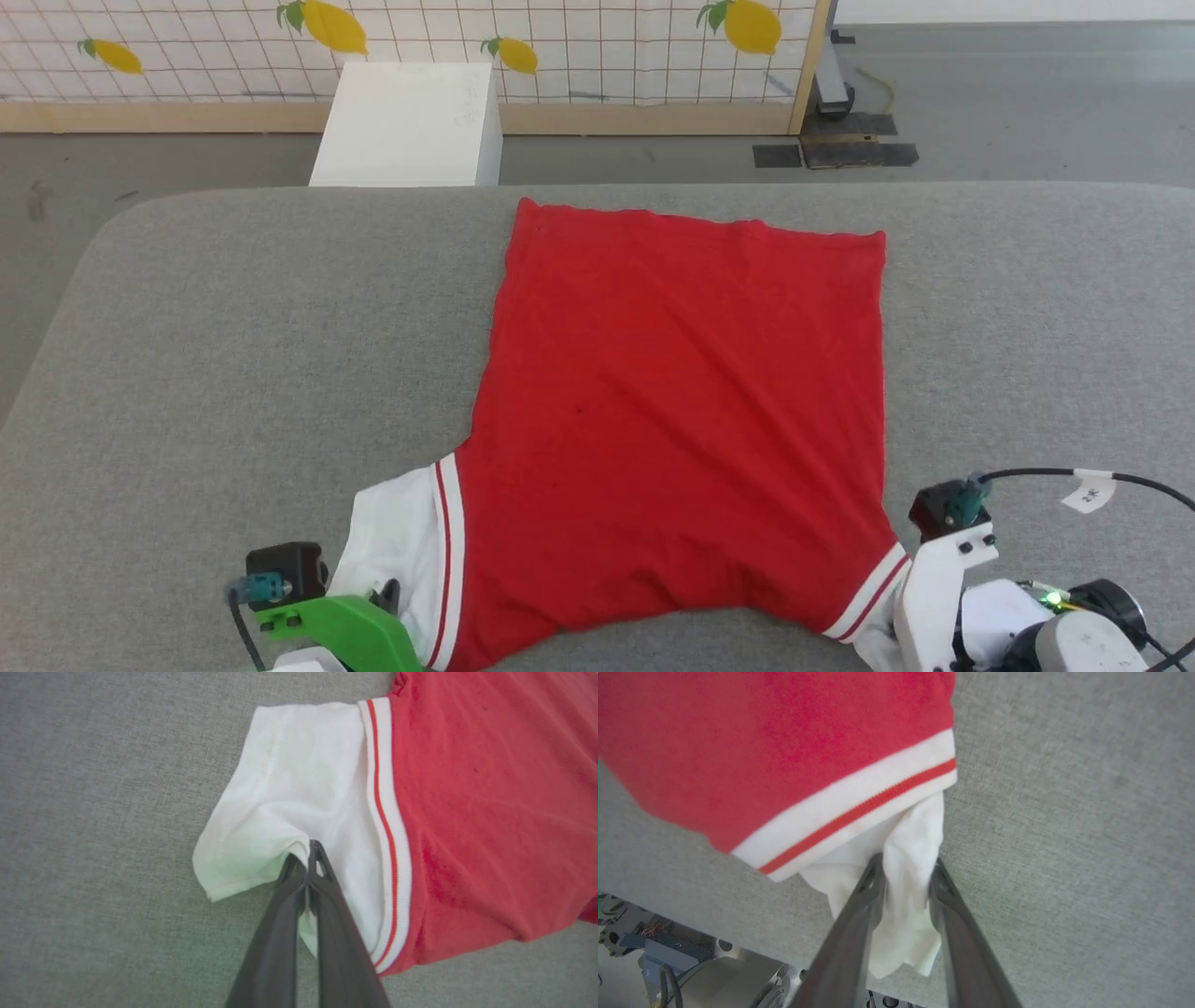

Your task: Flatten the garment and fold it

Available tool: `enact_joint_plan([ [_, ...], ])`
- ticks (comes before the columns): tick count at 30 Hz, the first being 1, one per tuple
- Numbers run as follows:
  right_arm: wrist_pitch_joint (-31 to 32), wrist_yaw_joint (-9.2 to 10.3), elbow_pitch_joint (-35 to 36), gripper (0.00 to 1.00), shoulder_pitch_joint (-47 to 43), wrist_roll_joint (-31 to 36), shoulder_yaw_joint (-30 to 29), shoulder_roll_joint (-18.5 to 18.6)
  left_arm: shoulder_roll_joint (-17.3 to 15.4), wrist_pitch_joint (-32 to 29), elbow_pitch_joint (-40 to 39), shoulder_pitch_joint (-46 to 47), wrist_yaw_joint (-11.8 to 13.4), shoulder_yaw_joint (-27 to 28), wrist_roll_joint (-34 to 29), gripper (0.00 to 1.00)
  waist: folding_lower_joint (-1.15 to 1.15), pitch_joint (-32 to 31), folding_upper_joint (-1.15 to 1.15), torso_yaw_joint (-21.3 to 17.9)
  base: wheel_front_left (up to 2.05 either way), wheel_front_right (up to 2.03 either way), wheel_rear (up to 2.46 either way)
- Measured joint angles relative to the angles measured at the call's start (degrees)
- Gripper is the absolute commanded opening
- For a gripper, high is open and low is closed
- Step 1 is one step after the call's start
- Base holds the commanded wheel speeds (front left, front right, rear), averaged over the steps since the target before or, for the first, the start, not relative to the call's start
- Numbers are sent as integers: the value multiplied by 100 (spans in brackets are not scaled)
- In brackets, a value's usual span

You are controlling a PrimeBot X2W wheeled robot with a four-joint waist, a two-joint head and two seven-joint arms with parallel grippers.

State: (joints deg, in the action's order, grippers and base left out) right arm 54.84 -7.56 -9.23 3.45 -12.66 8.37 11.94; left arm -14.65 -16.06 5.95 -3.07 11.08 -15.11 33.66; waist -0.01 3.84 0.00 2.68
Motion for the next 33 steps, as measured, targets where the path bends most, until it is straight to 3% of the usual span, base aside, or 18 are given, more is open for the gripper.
enact_joint_plan([
  [6, -350, 1, 343, 100, 30, -374, -425, -147, 26, 145, -65, -4, 0, 98, 68, 0, 0, -74, 0, -43, 0, 0, 0],
  [11, -932, 1, 1152, 100, 127, -698, -1351, -461, 32, 226, -280, -18, 23, 170, 91, 0, 0, -110, 0, -83, 0, 0, 0],
  [15, -1630, 1, 1306, 100, 755, -770, -2076, -725, 41, 266, -485, -15, 43, 205, 120, 0, 0, 22, 0, -92, 0, 0, 0],
  [21, -2061, 1, 576, 100, 2040, -620, -2468, -840, 93, 352, -870, 47, 94, 248, 130, 0, 0, 431, 0, -78, 0, 0, 0],
  [26, -2106, 1, -288, 100, 3372, -5, -2571, -832, 204, 428, -1111, 230, 116, 218, 143, 0, 1, 930, 0, -10, 0, 0, 0],
  [33, -1169, 1, -1346, 100, 4956, 1095, -2510, -411, 298, 605, -1693, 320, 160, 166, 107, 0, 2, 1781, 0, 238, 0, 0, 0],
])
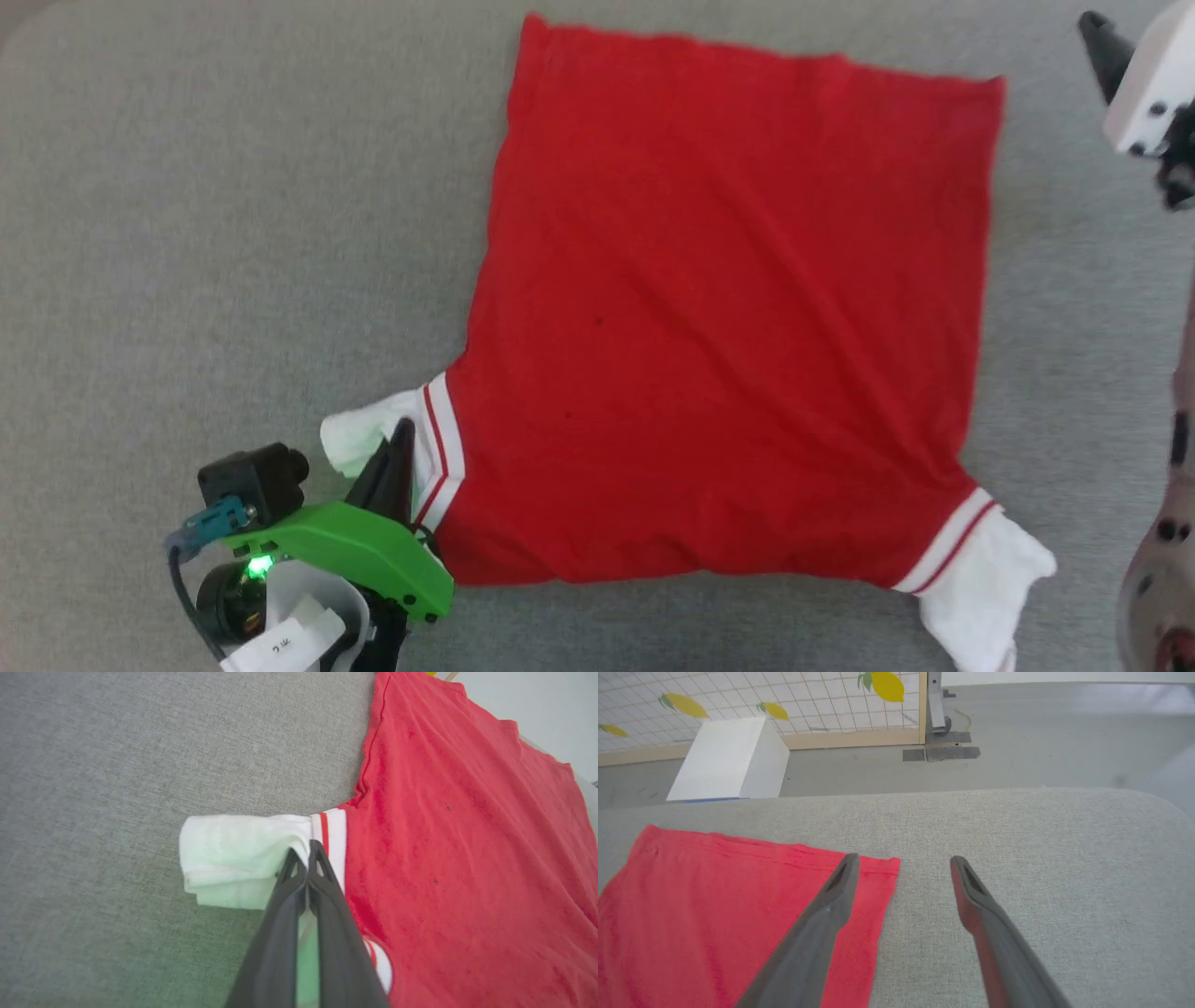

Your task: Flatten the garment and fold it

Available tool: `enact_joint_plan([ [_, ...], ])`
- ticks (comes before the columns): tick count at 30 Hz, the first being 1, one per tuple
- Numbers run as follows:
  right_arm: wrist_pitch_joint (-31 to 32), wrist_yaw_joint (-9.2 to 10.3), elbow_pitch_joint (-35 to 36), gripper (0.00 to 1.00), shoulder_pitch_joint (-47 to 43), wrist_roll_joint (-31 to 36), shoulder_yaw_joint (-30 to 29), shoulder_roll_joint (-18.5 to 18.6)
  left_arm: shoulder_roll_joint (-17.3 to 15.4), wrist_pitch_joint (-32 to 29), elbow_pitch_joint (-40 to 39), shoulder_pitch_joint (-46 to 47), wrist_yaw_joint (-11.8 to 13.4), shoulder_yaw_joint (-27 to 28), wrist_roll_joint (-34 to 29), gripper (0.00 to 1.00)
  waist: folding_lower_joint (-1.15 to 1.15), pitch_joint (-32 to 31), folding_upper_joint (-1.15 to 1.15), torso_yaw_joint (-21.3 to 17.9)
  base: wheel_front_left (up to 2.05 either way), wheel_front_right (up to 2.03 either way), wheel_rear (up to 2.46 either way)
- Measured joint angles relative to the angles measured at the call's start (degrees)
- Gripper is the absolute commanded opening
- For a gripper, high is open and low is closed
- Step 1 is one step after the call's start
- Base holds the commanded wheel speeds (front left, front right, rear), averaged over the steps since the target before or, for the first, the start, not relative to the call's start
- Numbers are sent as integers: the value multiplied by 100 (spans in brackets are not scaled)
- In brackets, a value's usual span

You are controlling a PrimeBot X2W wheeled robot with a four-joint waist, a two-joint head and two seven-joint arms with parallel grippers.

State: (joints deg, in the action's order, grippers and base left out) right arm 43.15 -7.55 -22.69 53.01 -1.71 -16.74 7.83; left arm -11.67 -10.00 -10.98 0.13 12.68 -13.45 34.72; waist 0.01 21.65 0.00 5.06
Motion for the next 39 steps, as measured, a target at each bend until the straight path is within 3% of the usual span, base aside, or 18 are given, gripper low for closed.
enact_joint_plan([
  [7, 1256, 0, -581, 100, 582, 667, 534, 392, 71, 156, -479, 1, 25, -56, -48, 0, 0, 707, 0, 295, 0, 0, 0],
  [16, 1745, 1, -695, 100, 693, 688, 944, 555, 123, 201, -747, 2, 31, -188, -97, 0, 0, 1165, 0, 646, 0, 0, 0],
  [17, 1785, 1, -690, 94, 695, 662, 944, 582, 123, 201, -755, 2, 32, -187, -97, 0, 0, 1173, 0, 673, 0, 0, 0],
  [18, 1813, 1, -690, 40, 699, 633, 943, 600, 120, 201, -755, 0, 38, -185, -97, 0, 0, 1163, 0, 686, 0, 0, 0],
  [19, 1838, 1, -700, 0, 698, 583, 947, 611, 115, 200, -754, -1, 49, -183, -98, 0, 0, 1142, 0, 693, 0, 0, 0],
  [25, 1793, 0, -639, 0, 506, 299, 962, 554, 56, 142, -730, -8, 76, -163, -99, 0, 0, 874, 0, 679, 0, 0, 0],
  [31, 1397, -1, 67, 0, 37, -492, 1095, 778, -33, 33, -552, -16, 93, -130, -94, 0, -1, 343, 0, 574, 0, 0, 0],
  [39, 1562, 0, 1664, 0, -2215, -1388, 950, 1220, -113, -99, -290, -308, 218, -24, -37, 0, -1, -485, 0, 241, 0, 0, 0],
])
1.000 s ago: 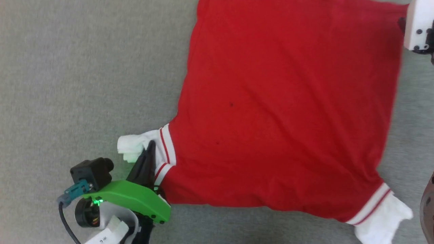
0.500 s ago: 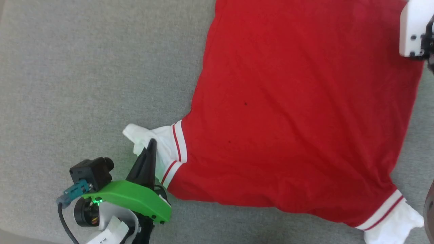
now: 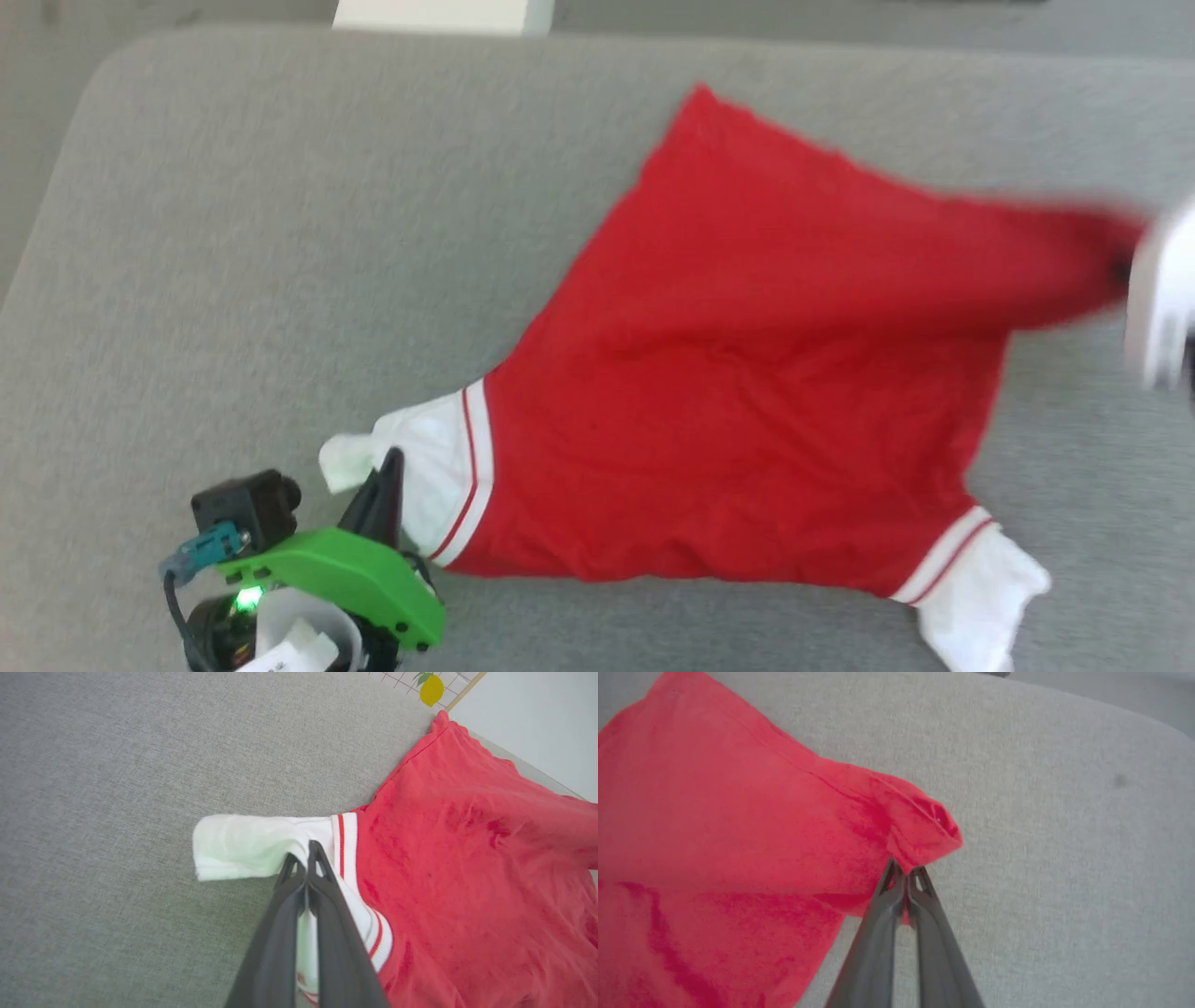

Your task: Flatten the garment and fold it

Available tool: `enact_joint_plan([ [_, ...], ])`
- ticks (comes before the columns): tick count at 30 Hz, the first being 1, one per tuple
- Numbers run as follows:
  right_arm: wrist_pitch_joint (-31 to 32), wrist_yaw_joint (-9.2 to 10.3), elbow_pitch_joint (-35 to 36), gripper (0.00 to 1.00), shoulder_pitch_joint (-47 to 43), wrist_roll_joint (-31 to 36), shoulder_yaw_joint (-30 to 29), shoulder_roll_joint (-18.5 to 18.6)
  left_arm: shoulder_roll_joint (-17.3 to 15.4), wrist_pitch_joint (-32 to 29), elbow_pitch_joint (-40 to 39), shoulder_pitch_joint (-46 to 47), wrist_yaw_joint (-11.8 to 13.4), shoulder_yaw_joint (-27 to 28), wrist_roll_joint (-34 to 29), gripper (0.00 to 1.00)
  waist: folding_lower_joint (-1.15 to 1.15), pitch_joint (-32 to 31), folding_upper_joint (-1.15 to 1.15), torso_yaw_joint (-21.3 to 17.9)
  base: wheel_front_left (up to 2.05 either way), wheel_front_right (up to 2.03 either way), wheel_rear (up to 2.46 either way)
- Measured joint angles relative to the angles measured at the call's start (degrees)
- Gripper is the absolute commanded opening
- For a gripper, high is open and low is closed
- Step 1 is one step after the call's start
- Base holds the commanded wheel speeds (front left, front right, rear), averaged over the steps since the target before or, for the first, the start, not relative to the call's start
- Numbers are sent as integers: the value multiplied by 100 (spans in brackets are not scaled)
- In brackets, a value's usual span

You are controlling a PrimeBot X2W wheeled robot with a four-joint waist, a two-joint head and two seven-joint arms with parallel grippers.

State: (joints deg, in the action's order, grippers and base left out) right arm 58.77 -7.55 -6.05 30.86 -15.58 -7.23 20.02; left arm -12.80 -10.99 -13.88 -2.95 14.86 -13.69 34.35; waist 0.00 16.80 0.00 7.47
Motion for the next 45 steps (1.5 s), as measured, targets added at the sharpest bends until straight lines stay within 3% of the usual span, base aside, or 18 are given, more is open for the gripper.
enact_joint_plan([
  [1, 197, 0, 510, 0, -1057, -163, -126, -59, -27, -9, 36, -83, 19, 18, 23, 0, 0, -218, 0, -196, 0, 0, 0],
  [5, 430, 0, 950, 0, -2414, -457, -190, -474, -38, -29, 112, -126, 43, 45, 53, 0, 0, -485, 0, -441, 0, 0, 0],
  [9, 586, 0, 1039, 0, -3404, -612, -118, -906, -45, -53, 193, -194, 59, 65, 79, 0, 0, -710, 0, -640, 0, 0, 0],
  [13, 478, 0, 1070, 3, -3821, -620, -111, -1178, -45, -54, 256, -197, 59, 63, 116, 0, 0, -865, 0, -781, 0, 0, 0],
  [14, 330, 0, 1125, 100, -3819, -643, -160, -1237, -47, -54, 274, -197, 59, 65, 135, 0, 0, -899, 0, -808, 0, 0, 0],
  [15, -322, 0, 1350, 100, -3704, -760, -427, -1349, -45, -58, 315, -197, 59, 55, 156, 0, 0, -974, 0, -846, 0, 0, 0],
  [20, -1603, 1, 1645, 100, -2853, -1234, -923, -1508, -45, -57, 341, -196, 59, 40, 156, 0, 0, -999, 0, -792, 0, 0, 0],
  [23, -2065, 1, 1639, 100, -2303, -1425, -923, -1575, -46, -54, 330, -187, 58, 9, 156, 0, 0, -963, 0, -739, 0, 0, 0],
  [27, -2231, 1, 1213, 100, -1511, -1244, -671, -1601, -46, -52, 267, -147, 51, -25, 155, 0, 0, -804, 0, -647, 0, 0, 0],
  [32, -1881, 1, 253, 100, -383, -556, -216, -1380, -29, -41, 147, 128, 24, -142, 122, 0, 0, -495, 0, -479, 0, 0, 0],
  [38, -660, 0, -899, 100, 677, 503, 716, -832, 33, 57, -10, 349, -26, -234, 34, 0, 0, -47, 0, -178, 0, 0, 0],
  [45, 51, 0, -1513, 100, 1238, 858, 1578, -515, 113, 160, -42, 502, -83, -333, 4, 0, 0, 410, 0, 194, 0, 0, 0],
])
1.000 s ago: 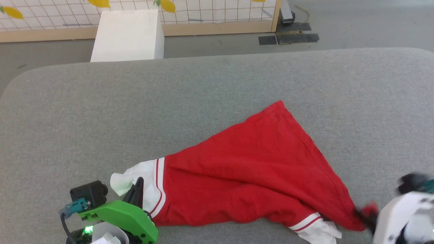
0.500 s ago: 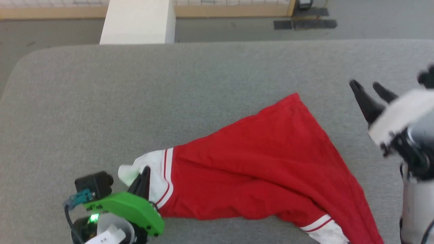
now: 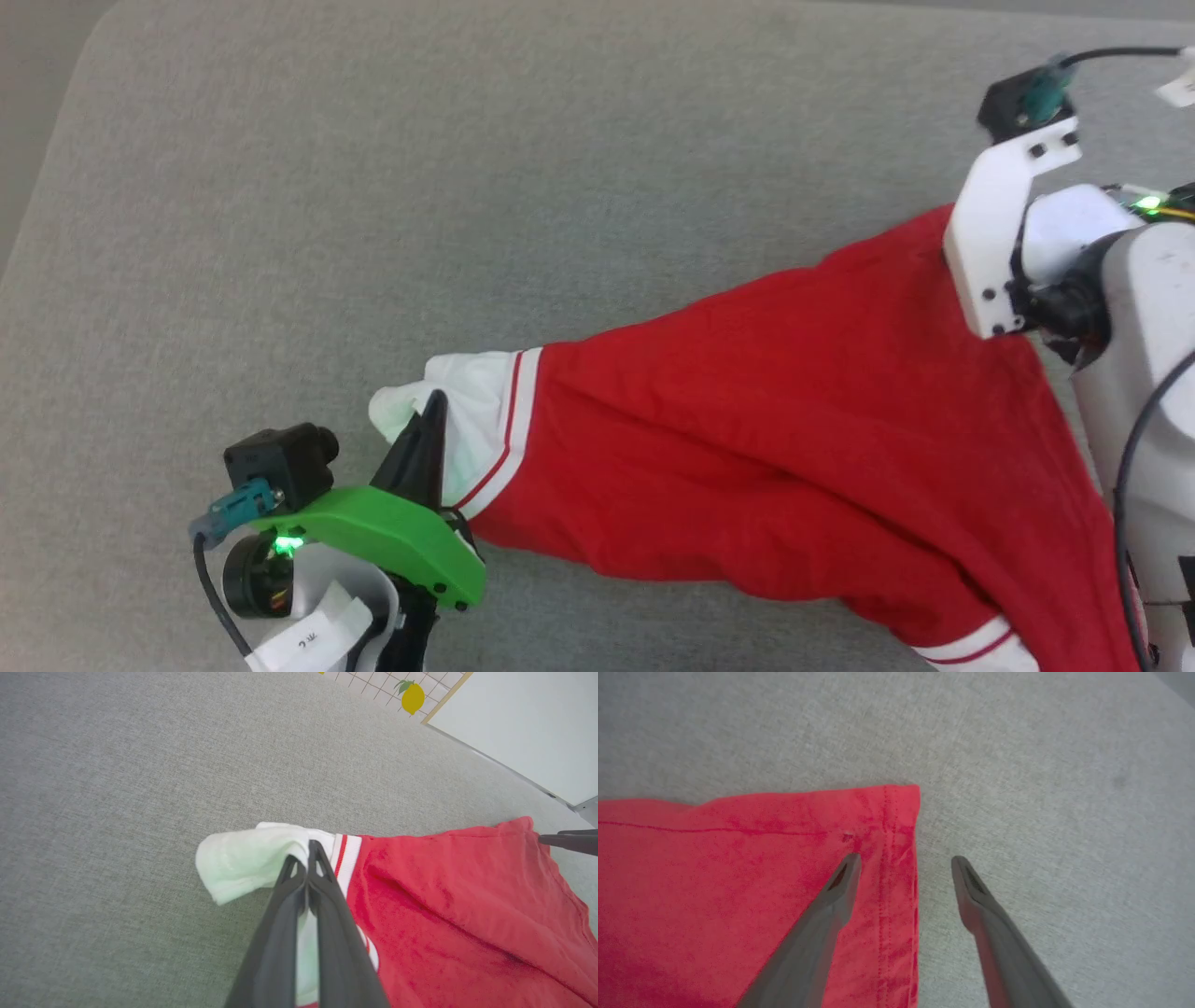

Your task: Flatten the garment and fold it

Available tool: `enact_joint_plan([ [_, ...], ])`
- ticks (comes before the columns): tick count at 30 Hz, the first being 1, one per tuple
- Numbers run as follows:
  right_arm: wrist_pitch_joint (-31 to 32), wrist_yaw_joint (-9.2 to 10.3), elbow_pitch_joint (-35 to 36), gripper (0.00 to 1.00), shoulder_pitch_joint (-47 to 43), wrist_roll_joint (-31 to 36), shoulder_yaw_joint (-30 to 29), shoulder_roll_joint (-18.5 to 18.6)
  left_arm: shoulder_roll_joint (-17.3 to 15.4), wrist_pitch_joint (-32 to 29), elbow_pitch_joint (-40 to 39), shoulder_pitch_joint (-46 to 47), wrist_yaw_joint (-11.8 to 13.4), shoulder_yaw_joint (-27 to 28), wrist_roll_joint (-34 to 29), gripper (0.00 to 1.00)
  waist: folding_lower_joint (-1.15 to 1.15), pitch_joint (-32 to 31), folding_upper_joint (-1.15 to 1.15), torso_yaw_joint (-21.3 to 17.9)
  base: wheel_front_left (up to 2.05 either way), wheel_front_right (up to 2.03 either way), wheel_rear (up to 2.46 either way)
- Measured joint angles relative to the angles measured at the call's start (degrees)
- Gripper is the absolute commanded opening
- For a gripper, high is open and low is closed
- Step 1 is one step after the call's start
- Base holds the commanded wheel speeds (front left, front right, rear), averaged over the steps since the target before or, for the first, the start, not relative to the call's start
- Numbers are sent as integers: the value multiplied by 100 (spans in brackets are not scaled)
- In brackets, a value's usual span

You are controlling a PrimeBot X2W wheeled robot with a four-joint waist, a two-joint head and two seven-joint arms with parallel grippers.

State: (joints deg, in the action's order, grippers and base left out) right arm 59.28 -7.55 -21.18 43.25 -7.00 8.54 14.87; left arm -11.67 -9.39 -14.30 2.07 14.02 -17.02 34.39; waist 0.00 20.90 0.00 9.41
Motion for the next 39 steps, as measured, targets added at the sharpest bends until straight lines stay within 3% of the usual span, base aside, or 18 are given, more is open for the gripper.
enact_joint_plan([
  [8, 229, 1, -214, 100, 143, -334, 510, 250, 48, 49, 115, 55, -37, -29, -1, 0, 0, 340, 0, 223, 0, 0, 0],
  [9, 231, 0, -222, 35, 163, -399, 509, 256, 46, 54, 134, 65, -37, -24, -1, 0, 0, 347, 0, 213, 0, 0, 0],
  [10, 216, 0, -226, 5, 165, -459, 493, 252, 43, 66, 146, 72, -37, -15, -1, 0, 0, 345, 0, 199, 0, 0, 0],
  [11, 203, 1, -230, 0, 165, -515, 480, 245, 40, 67, 157, 73, -37, -11, -1, 0, 0, 337, 0, 187, 0, 0, 0],
  [18, -728, 0, 137, 0, -261, -1246, -65, 7, -40, 66, 294, 75, -37, 55, 5, 0, 0, 36, 0, 36, 0, 0, 0],
  [22, -1365, 0, 1088, 0, -1042, -1789, -514, -89, -81, 89, 369, -12, -30, 138, 44, 0, 0, -299, 0, -110, 0, 0, 0],
  [23, -1464, 1, 1759, 0, -1932, -2150, -991, -261, -107, 92, 385, -171, 18, 202, 59, 0, 0, -569, 0, -260, 0, 0, 0],
  [32, -516, 1, 3061, 0, -4240, -2921, -1851, -909, -94, 338, 298, -586, 10, 439, 413, 0, 0, -1240, 0, -775, 0, 0, 0],
  [36, -154, 1, 3370, 0, -4359, -3104, -1969, -1022, -85, 401, 280, -641, -131, 580, 635, 0, 0, -1427, 0, -965, 0, 0, 0],
  [39, 158, 1, 3511, 0, -3960, -3181, -1991, -1004, -224, 314, 248, -358, -367, 699, 800, 0, 0, -1549, 0, -1080, 0, 0, 0],
])
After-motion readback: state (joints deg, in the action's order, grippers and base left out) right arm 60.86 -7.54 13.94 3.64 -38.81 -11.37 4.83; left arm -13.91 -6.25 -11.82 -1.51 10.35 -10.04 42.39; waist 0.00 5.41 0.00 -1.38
